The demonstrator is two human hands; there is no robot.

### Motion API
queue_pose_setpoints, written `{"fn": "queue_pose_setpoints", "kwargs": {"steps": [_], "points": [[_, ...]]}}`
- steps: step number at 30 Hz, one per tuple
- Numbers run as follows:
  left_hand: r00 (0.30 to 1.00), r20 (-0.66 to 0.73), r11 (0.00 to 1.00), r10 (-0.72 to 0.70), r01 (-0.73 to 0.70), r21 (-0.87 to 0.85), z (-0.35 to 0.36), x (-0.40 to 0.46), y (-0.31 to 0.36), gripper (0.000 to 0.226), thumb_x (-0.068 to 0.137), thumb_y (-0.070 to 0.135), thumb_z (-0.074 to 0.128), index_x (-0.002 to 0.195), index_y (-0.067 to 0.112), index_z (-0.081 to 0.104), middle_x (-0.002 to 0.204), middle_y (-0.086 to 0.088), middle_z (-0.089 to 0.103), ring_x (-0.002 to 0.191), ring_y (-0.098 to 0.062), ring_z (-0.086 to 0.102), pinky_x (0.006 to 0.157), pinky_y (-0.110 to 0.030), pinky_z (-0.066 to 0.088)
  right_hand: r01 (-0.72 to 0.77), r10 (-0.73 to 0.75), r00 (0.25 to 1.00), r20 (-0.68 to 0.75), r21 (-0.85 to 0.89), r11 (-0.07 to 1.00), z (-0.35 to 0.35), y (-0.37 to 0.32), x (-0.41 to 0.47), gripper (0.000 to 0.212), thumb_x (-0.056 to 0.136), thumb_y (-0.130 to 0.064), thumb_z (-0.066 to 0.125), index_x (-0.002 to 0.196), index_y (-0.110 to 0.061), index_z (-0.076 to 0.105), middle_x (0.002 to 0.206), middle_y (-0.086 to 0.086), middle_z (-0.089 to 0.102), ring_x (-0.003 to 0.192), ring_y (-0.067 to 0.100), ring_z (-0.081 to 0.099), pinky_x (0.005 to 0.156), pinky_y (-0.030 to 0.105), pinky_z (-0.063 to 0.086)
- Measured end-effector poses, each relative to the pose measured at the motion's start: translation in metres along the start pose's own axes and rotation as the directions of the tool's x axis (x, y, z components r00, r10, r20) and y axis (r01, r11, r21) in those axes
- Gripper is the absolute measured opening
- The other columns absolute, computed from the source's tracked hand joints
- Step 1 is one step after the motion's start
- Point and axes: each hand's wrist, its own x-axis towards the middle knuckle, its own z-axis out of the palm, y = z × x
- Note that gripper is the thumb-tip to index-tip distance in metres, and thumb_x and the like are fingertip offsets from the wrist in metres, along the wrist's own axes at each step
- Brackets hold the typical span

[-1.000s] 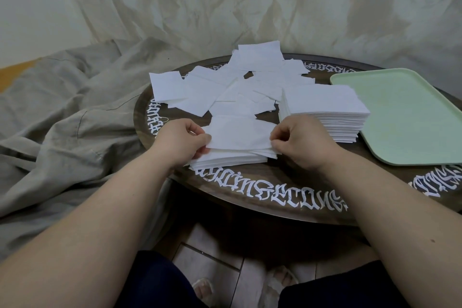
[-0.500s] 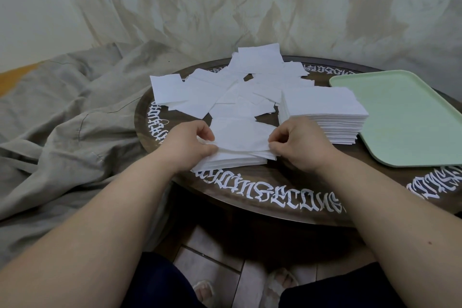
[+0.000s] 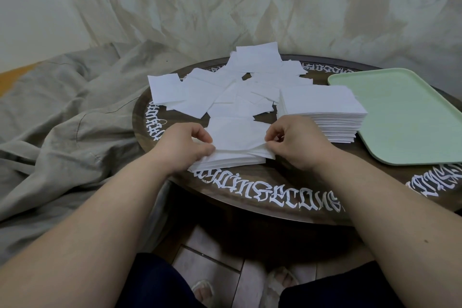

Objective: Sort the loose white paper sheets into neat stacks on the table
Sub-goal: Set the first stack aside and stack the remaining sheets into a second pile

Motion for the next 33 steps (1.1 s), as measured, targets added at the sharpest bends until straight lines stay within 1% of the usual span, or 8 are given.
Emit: {"fn": "queue_pose_setpoints", "kwargs": {"steps": [3, 6, 10, 17, 24, 27, 31, 33], "points": [[1.0, -0.001, 0.998, 0.028, -0.028, 0.056, -0.001, 0.0, 0.001, 0.012, 0.073, 0.021, 0.078, 0.079, 0.021, 0.067, 0.071, 0.007, 0.066, 0.063, -0.01, 0.057, 0.061, -0.023, 0.044, 0.008, -0.008, 0.999, -0.032, 0.018, 1.0, 0.0, 0.001, 0.0, 0.01, 0.085, -0.016, 0.063, 0.09, -0.013, 0.071, 0.095, -0.002, 0.066, 0.087, 0.012, 0.058, 0.076, 0.023, 0.043], [0.998, -0.032, 0.994, 0.045, -0.042, 0.105, 0.0, 0.001, 0.004, 0.006, 0.077, 0.02, 0.075, 0.076, 0.019, 0.068, 0.069, 0.008, 0.064, 0.058, -0.008, 0.053, 0.054, -0.019, 0.039, 0.111, -0.103, 0.983, -0.152, 0.046, 0.993, 0.001, -0.003, 0.002, 0.007, 0.084, -0.013, 0.065, 0.087, -0.012, 0.072, 0.099, 0.001, 0.066, 0.085, 0.012, 0.056, 0.081, 0.027, 0.045], [0.996, -0.066, 0.991, 0.062, -0.053, 0.123, 0.002, 0.002, 0.005, 0.008, 0.078, 0.02, 0.073, 0.073, 0.017, 0.069, 0.068, 0.009, 0.064, 0.06, -0.008, 0.055, 0.055, -0.019, 0.038, 0.208, -0.19, 0.936, -0.295, 0.03, 0.978, 0.0, -0.008, 0.005, 0.006, 0.082, -0.008, 0.068, 0.084, -0.007, 0.073, 0.104, 0.004, 0.067, 0.092, 0.016, 0.061, 0.083, 0.021, 0.041], [0.996, -0.073, 0.992, 0.041, -0.032, 0.123, 0.002, 0.003, 0.001, 0.005, 0.08, 0.02, 0.072, 0.076, 0.022, 0.069, 0.066, 0.012, 0.06, 0.062, -0.006, 0.054, 0.057, -0.021, 0.037, 0.053, -0.049, 0.998, 0.04, -0.098, 0.994, 0.003, 0.006, 0.003, 0.01, 0.084, -0.016, 0.062, 0.08, -0.015, 0.071, 0.091, -0.002, 0.069, 0.082, 0.011, 0.059, 0.071, 0.021, 0.04], [0.994, -0.111, 0.988, -0.018, 0.001, -0.157, 0.002, 0.001, 0.003, 0.01, 0.087, 0.018, 0.064, 0.078, 0.015, 0.068, 0.075, 0.001, 0.072, 0.073, -0.024, 0.072, 0.076, -0.04, 0.059, 0.016, -0.01, 0.993, 0.118, -0.051, 0.999, 0.001, 0.007, -0.001, 0.009, 0.083, -0.016, 0.063, 0.079, -0.016, 0.072, 0.072, -0.008, 0.063, 0.061, -0.001, 0.051, 0.054, 0.007, 0.032], [0.989, -0.144, 0.993, -0.02, 0.003, -0.115, 0.002, 0.002, 0.005, 0.005, 0.085, 0.018, 0.068, 0.08, 0.016, 0.068, 0.078, 0.006, 0.071, 0.067, -0.02, 0.071, 0.074, -0.033, 0.057, -0.003, 0.007, 0.992, 0.123, -0.03, 1.0, 0.001, 0.008, -0.001, 0.009, 0.082, -0.015, 0.063, 0.078, -0.015, 0.072, 0.066, -0.011, 0.06, 0.061, 0.0, 0.052, 0.056, 0.012, 0.036], [0.985, -0.169, 0.998, -0.021, 0.012, -0.056, 0.004, 0.003, 0.005, 0.005, 0.083, 0.019, 0.07, 0.082, 0.017, 0.066, 0.078, 0.007, 0.068, 0.06, -0.013, 0.067, 0.058, -0.022, 0.045, -0.007, 0.011, 0.99, 0.141, -0.03, 1.0, 0.0, 0.007, -0.001, 0.009, 0.081, -0.015, 0.063, 0.078, -0.016, 0.071, 0.063, -0.016, 0.056, 0.06, -0.002, 0.051, 0.056, 0.011, 0.036], [0.985, -0.171, 0.997, -0.034, 0.021, -0.077, 0.005, 0.004, 0.005, 0.007, 0.082, 0.02, 0.071, 0.083, 0.016, 0.065, 0.077, 0.005, 0.067, 0.058, -0.011, 0.065, 0.06, -0.022, 0.048, -0.005, 0.011, 0.989, 0.149, -0.04, 0.999, 0.0, 0.006, -0.001, 0.009, 0.082, -0.016, 0.063, 0.079, -0.017, 0.072, 0.062, -0.017, 0.055, 0.059, -0.003, 0.05, 0.055, 0.01, 0.035]]}}
